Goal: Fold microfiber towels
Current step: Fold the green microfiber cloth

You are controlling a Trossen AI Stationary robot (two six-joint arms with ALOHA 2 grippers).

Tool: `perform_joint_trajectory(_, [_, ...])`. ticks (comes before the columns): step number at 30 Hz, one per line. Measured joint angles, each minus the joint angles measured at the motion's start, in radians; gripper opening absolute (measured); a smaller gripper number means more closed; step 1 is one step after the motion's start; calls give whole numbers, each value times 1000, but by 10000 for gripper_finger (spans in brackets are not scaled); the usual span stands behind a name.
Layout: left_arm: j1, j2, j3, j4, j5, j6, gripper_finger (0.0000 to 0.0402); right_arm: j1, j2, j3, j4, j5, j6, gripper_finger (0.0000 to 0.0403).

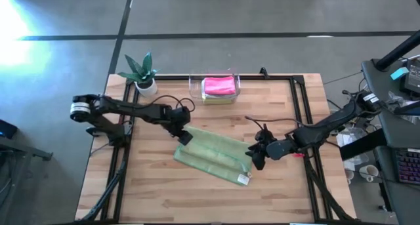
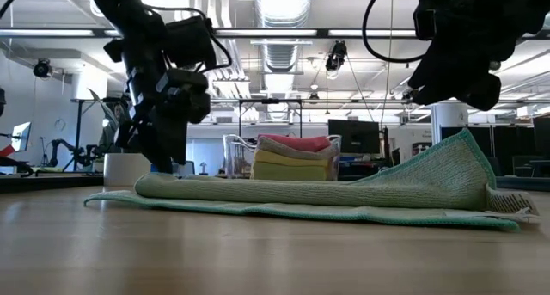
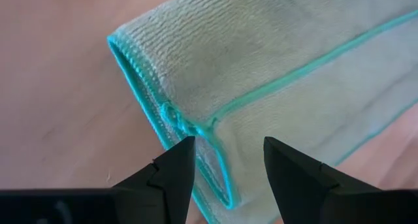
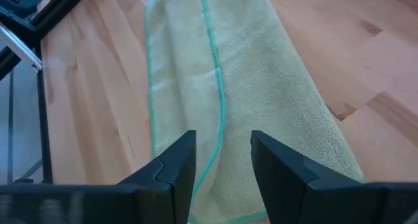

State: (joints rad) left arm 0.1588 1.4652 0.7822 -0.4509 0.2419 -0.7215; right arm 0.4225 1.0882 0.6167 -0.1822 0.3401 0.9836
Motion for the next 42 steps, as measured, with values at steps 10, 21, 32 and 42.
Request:
perform_joint_trajectory(10, [-17,46,0,9,13,-8,166,-11,0,0,0,0,1,137])
perform_joint_trajectory(21, [-50,42,3,43,15,-7,83,-8,87,0,21,-122,125,137])
perform_joint_trajectory(32, [-50,36,3,51,13,3,6,-2,202,1,142,-217,113,137])
perform_joint_trajectory(42, [-55,-2,3,54,11,55,1,-2,257,1,171,-290,116,131])
